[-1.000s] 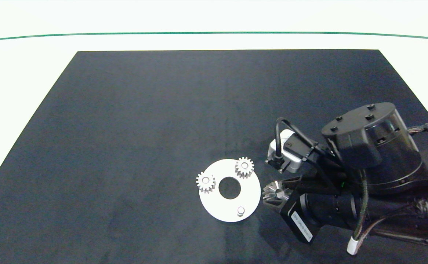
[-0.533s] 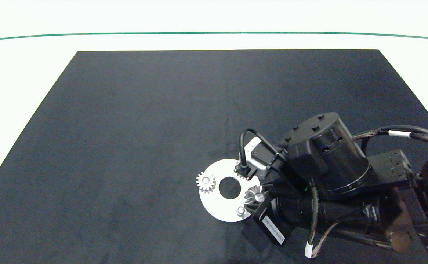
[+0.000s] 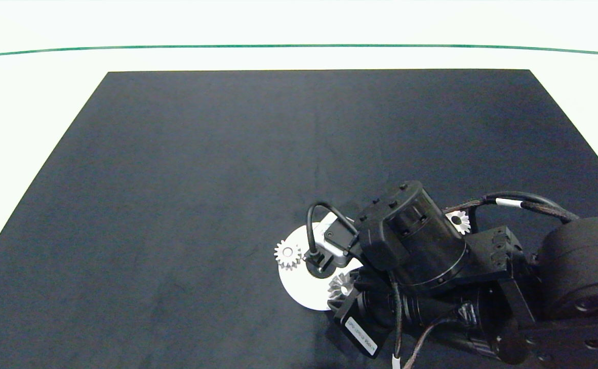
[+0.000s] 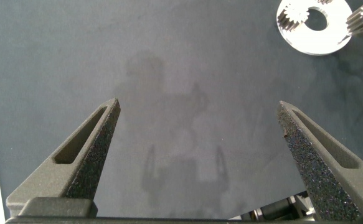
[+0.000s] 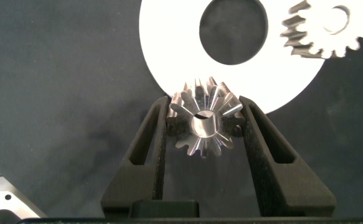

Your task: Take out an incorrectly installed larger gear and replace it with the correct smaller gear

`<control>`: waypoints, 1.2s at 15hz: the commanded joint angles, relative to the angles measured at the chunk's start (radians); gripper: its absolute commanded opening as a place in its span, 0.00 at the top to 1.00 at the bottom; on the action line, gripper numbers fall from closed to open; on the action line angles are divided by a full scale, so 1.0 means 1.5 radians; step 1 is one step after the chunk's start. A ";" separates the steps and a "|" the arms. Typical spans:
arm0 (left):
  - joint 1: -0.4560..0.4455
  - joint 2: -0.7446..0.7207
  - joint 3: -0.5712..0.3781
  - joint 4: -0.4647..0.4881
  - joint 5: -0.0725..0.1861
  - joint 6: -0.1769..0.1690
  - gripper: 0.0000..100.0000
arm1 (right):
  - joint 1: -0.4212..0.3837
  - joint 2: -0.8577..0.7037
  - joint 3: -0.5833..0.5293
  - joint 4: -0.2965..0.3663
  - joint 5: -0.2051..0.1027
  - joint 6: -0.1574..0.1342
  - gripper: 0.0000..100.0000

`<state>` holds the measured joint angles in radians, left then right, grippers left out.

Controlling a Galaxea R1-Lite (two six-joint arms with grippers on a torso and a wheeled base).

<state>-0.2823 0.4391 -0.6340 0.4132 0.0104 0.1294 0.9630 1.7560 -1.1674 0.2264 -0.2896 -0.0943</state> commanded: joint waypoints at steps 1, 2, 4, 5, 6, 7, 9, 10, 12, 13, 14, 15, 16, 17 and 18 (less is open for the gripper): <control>0.000 0.001 0.000 0.002 0.000 0.001 0.00 | 0.001 0.014 -0.001 0.000 -0.001 -0.001 0.75; 0.000 0.001 0.001 0.002 0.000 0.001 0.00 | 0.001 0.017 -0.001 -0.001 -0.001 -0.001 0.75; 0.000 0.001 0.000 0.002 0.000 0.001 0.00 | 0.002 0.020 -0.001 -0.002 -0.001 0.000 0.75; 0.000 0.001 0.000 0.002 0.000 0.001 0.00 | 0.001 0.024 -0.003 -0.002 -0.002 -0.001 0.75; 0.000 0.001 0.000 0.002 0.000 0.001 0.00 | 0.001 0.024 -0.005 -0.002 -0.002 -0.001 0.75; 0.000 0.001 0.000 0.002 0.000 0.001 0.00 | 0.001 0.026 -0.011 -0.002 -0.002 -0.001 0.75; 0.000 0.000 0.001 0.002 0.000 0.000 0.00 | 0.001 0.028 -0.011 -0.002 -0.002 -0.001 0.75; 0.000 -0.001 0.000 0.002 0.000 0.001 0.00 | 0.000 0.032 -0.014 -0.002 -0.002 -0.001 0.75; 0.000 -0.001 0.000 0.002 0.000 0.001 0.00 | -0.001 0.038 -0.028 -0.003 -0.003 -0.001 0.75; 0.000 -0.001 0.000 0.002 0.000 0.000 0.00 | -0.001 0.041 -0.033 -0.002 -0.002 -0.001 0.75; 0.000 -0.001 0.000 0.002 0.000 0.001 0.00 | 0.000 0.043 -0.037 -0.002 -0.003 -0.001 0.75; 0.000 -0.001 0.000 0.002 0.000 0.000 0.00 | 0.000 0.047 -0.037 -0.002 -0.003 -0.001 0.75; 0.000 -0.001 0.001 0.002 0.000 0.000 0.00 | 0.000 0.048 -0.037 -0.002 -0.003 -0.001 0.75; 0.000 -0.001 0.001 0.002 0.000 0.000 0.00 | 0.000 0.048 -0.037 -0.002 -0.003 -0.001 0.75; 0.000 -0.001 0.001 0.002 0.000 0.000 0.00 | 0.000 0.049 -0.037 -0.002 -0.003 -0.001 0.75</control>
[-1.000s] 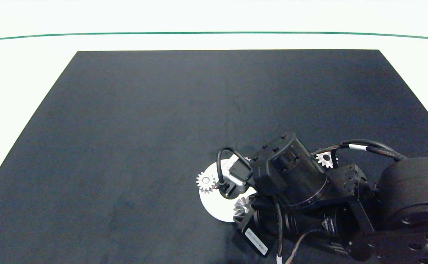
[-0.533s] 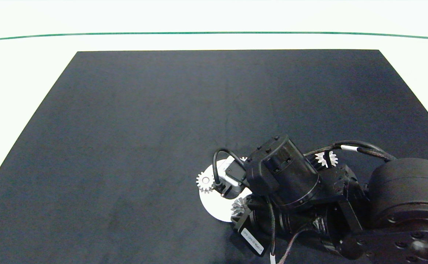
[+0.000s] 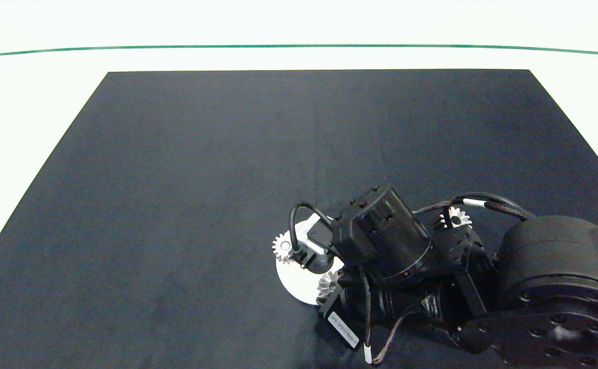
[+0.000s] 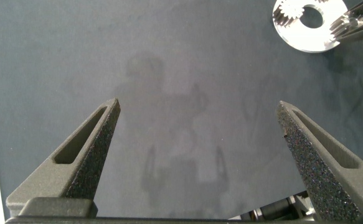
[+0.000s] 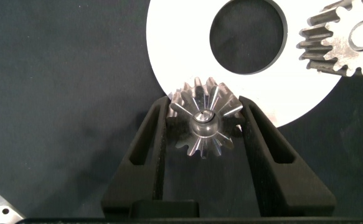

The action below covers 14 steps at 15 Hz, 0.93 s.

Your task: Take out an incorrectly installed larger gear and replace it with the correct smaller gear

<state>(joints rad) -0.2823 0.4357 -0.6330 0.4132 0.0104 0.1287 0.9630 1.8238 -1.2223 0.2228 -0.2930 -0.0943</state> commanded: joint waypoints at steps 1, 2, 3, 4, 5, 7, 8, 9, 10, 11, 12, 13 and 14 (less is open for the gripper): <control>0.000 0.001 0.001 0.002 0.000 0.000 0.00 | 0.000 0.005 0.000 0.001 0.000 0.000 0.00; 0.000 0.001 0.001 0.002 0.000 0.000 0.00 | 0.000 0.005 -0.002 0.001 -0.001 -0.001 0.00; 0.000 0.001 0.001 0.002 0.000 0.000 0.00 | 0.000 0.005 -0.006 0.002 -0.001 -0.001 0.00; 0.000 0.001 0.001 0.002 0.000 0.000 0.00 | 0.000 0.005 -0.006 0.002 -0.001 0.000 0.00; 0.000 0.000 0.001 0.002 0.000 0.000 0.00 | 0.000 0.004 -0.006 0.002 -0.001 0.000 0.00; 0.001 0.000 0.001 0.002 0.000 0.000 0.00 | 0.000 0.004 -0.006 0.002 -0.001 0.000 0.00; 0.001 0.000 0.001 0.002 0.000 0.000 0.00 | 0.000 0.002 -0.007 0.002 -0.001 0.000 0.00; 0.001 -0.001 0.000 0.003 0.000 0.000 0.00 | -0.001 -0.004 -0.010 0.002 -0.001 0.001 0.00; 0.002 -0.002 0.000 0.003 0.000 0.000 0.00 | -0.003 -0.016 -0.009 0.003 -0.001 0.004 0.00; 0.003 -0.005 0.000 0.010 0.000 0.000 0.00 | -0.005 -0.037 -0.009 0.005 -0.007 0.004 0.00; 0.003 -0.012 -0.001 0.017 0.001 0.000 0.00 | -0.008 -0.056 -0.010 0.004 -0.037 0.005 0.00; 0.004 -0.016 -0.001 0.021 0.003 0.000 0.00 | -0.018 -0.078 -0.012 0.004 -0.056 0.006 0.00; 0.005 -0.024 -0.001 0.023 0.004 -0.001 0.00 | -0.027 -0.105 -0.012 0.005 -0.063 0.008 0.00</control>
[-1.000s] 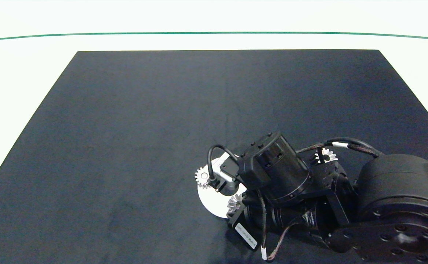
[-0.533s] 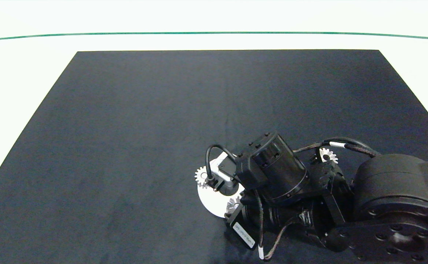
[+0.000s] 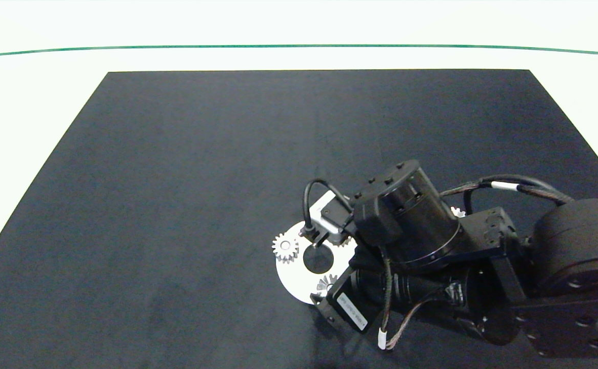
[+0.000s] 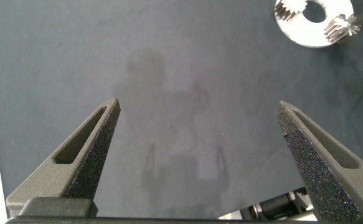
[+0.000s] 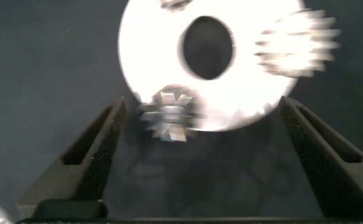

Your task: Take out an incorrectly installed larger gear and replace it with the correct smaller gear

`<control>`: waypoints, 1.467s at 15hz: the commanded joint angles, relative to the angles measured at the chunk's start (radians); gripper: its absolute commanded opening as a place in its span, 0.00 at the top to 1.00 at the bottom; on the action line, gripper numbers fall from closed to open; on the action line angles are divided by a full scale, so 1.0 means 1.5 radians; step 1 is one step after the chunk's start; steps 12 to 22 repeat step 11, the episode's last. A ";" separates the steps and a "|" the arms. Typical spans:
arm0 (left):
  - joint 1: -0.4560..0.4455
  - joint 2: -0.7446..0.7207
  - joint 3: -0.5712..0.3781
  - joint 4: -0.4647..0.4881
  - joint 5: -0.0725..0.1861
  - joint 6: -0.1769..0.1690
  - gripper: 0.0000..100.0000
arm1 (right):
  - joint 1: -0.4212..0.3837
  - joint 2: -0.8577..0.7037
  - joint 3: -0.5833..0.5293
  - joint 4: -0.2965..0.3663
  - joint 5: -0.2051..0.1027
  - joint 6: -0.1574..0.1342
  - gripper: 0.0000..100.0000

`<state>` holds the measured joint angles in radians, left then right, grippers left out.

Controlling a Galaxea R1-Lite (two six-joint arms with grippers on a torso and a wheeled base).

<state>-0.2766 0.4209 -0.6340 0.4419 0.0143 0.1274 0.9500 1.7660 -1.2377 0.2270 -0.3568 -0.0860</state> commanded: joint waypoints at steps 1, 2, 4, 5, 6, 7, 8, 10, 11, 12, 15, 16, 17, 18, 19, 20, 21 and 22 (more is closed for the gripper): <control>0.003 -0.019 -0.002 0.005 0.003 -0.001 0.00 | -0.030 -0.099 -0.003 0.002 -0.042 0.005 0.00; 0.009 -0.026 -0.003 0.005 0.011 -0.001 0.00 | -0.050 -0.134 -0.004 0.006 -0.072 0.006 0.00; 0.012 -0.034 -0.003 0.005 0.046 -0.001 0.00 | -0.125 -0.213 -0.004 0.020 -0.122 0.007 0.00; 0.013 -0.043 -0.003 0.006 0.063 -0.003 0.00 | -0.175 -0.262 0.014 0.037 -0.135 0.008 0.00; 0.013 -0.054 -0.003 0.008 0.087 -0.004 0.00 | -0.231 -0.316 0.045 0.039 -0.157 0.007 0.00; 0.012 -0.059 -0.003 0.012 0.099 -0.004 0.00 | -0.258 -0.348 0.064 0.039 -0.161 0.007 0.00; 0.014 -0.072 -0.003 0.021 0.125 -0.004 0.00 | -0.332 -0.435 0.109 0.041 -0.164 0.006 0.00; 0.044 -0.087 -0.003 0.027 0.151 -0.004 0.00 | -0.434 -0.550 0.165 0.041 -0.170 0.002 0.00; 0.066 -0.100 -0.003 0.028 0.152 -0.004 0.00 | -0.479 -0.613 0.190 0.042 -0.174 -0.005 0.00; 0.066 -0.100 -0.003 0.028 0.152 -0.004 0.00 | -0.479 -0.613 0.190 0.042 -0.174 -0.005 0.00; 0.066 -0.100 -0.003 0.028 0.152 -0.004 0.00 | -0.479 -0.613 0.190 0.042 -0.174 -0.005 0.00; 0.066 -0.100 -0.003 0.028 0.152 -0.004 0.00 | -0.479 -0.613 0.190 0.042 -0.174 -0.005 0.00; 0.066 -0.100 -0.003 0.028 0.152 -0.004 0.00 | -0.479 -0.613 0.190 0.042 -0.174 -0.005 0.00; 0.066 -0.100 -0.003 0.028 0.152 -0.004 0.00 | -0.479 -0.613 0.190 0.042 -0.174 -0.005 0.00; 0.066 -0.100 -0.003 0.028 0.152 -0.004 0.00 | -0.479 -0.613 0.190 0.042 -0.174 -0.005 0.00; 0.066 -0.100 -0.003 0.028 0.152 -0.004 0.00 | -0.479 -0.613 0.190 0.042 -0.174 -0.005 0.00; 0.066 -0.100 -0.003 0.028 0.152 -0.004 0.00 | -0.479 -0.613 0.190 0.042 -0.174 -0.005 0.00; 0.066 -0.100 -0.003 0.028 0.152 -0.004 0.00 | -0.479 -0.613 0.190 0.042 -0.174 -0.005 0.00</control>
